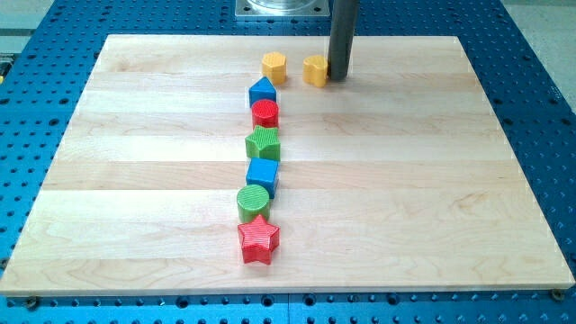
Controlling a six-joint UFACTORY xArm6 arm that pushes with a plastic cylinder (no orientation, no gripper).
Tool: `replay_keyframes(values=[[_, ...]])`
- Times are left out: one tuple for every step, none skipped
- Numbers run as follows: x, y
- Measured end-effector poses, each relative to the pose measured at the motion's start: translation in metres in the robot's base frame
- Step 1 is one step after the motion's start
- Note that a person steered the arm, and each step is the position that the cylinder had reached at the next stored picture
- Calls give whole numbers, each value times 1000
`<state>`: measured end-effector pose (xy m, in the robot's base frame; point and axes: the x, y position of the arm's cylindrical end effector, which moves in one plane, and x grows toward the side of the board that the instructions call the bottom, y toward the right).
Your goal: Move the heart into the red circle
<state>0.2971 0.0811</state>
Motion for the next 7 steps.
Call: replay_keyframes(values=[[-36, -1], [-6, -33], [-3, -32], [23, -56], [66, -60], [81, -38], [132, -13]])
